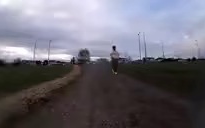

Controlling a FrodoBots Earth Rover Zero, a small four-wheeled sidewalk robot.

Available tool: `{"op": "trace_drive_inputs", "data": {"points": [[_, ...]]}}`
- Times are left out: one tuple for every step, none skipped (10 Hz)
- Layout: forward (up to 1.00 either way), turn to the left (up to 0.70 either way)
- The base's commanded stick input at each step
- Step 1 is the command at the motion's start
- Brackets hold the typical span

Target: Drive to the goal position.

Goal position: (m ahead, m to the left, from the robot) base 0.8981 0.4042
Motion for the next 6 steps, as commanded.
{"op": "trace_drive_inputs", "data": {"points": [[0.85,0.00],[0.85,0.00],[0.85,0.00],[0.85,0.00],[0.85,0.00],[0.85,0.00]]}}
